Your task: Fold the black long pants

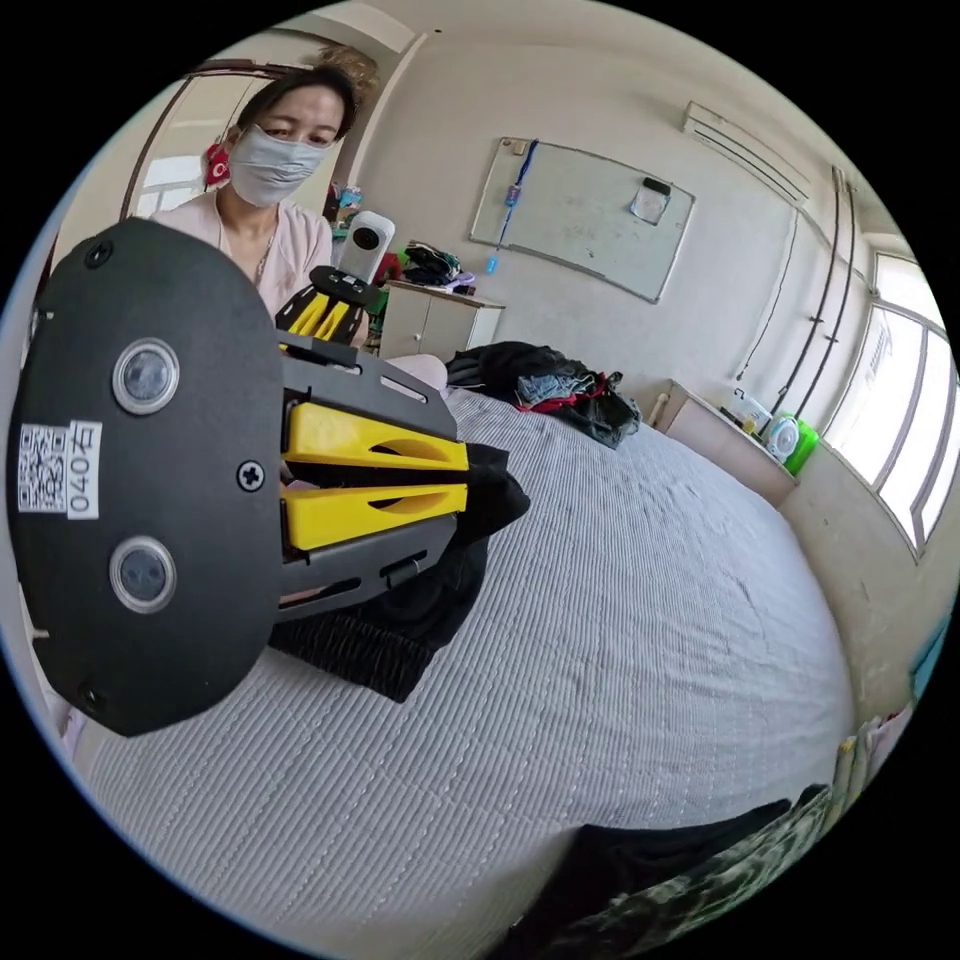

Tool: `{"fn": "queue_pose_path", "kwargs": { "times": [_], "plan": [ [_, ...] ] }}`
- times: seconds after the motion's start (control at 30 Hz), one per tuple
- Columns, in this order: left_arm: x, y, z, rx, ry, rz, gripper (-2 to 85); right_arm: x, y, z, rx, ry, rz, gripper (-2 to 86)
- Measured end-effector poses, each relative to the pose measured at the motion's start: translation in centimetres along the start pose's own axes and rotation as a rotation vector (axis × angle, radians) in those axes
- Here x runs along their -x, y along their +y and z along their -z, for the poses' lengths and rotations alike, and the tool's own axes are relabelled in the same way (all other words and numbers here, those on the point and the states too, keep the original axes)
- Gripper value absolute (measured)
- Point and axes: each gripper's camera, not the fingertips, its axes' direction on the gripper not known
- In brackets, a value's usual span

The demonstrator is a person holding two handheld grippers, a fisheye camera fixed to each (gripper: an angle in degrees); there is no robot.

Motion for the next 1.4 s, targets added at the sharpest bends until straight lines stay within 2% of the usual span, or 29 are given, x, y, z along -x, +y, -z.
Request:
{"fn": "queue_pose_path", "kwargs": {
  "times": [0.13,0.3,0.37,0.43,0.53,0.6,0.67,0.73,0.83,0.93,1.0,1.07,1.17,1.27,1.4],
  "plan": [
    [-1.9,-3.5,-5.6,0.088,-0.022,-0.008,-1.1,-6.8,2.5,0.7,-0.016,-0.051,-0.084,-0.6],
    [-3.6,-6.4,-10.7,0.182,-0.013,-0.014,-0.5,-10.9,4.2,-0.1,-0.054,-0.161,-0.120,1.3],
    [-4.7,-7.4,-12.7,0.225,-0.010,-0.028,0.9,-11.1,4.6,-0.4,-0.053,-0.143,-0.125,3.4],
    [-5.8,-7.9,-12.7,0.212,-0.003,-0.035,2.0,-10.1,5.3,0.3,-0.057,-0.051,-0.140,5.6],
    [-8.4,-8.0,-7.7,0.047,0.023,-0.080,2.2,-5.3,7.4,2.4,-0.146,0.176,-0.101,5.7],
    [-10.3,-7.4,-3.3,-0.043,-0.023,-0.132,1.6,-0.9,9.4,2.3,-0.154,0.300,-0.045,5.2],
    [-11.7,-5.7,1.7,-0.090,-0.206,-0.172,0.0,3.7,12.0,0.5,-0.136,0.404,0.023,2.9],
    [-11.5,-4.4,3.9,-0.053,-0.381,-0.175,-0.8,8.5,15.7,-4.0,-0.075,0.529,0.083,-0.1],
    [-9.4,-2.4,5.0,0.100,-0.665,-0.123,-0.9,10.7,18.6,-10.6,0.008,0.690,0.069,-0.8],
    [-7.4,-1.0,4.8,0.219,-0.769,-0.036,-0.9,9.7,18.9,-16.5,0.071,0.859,0.021,-0.9],
    [-6.3,-0.1,4.1,0.261,-0.779,0.032,-0.9,7.9,18.6,-19.6,0.101,0.918,0.014,-0.9],
    [-5.0,1.3,2.2,0.330,-0.708,0.082,-0.9,6.2,18.3,-21.4,0.101,0.891,-0.044,-1.0],
    [-6.6,0.6,4.0,0.276,-0.753,0.082,-0.9,7.4,18.2,-21.1,0.123,0.882,-0.077,-1.0],
    [-7.3,-1.6,8.2,0.104,-0.803,0.098,-0.9,11.2,17.6,-19.2,-0.005,0.973,-0.028,-1.0],
    [-4.8,-5.3,7.9,0.115,-0.814,0.117,-0.9,12.9,13.0,-19.5,-0.204,0.939,0.031,-1.0]
  ]
}}
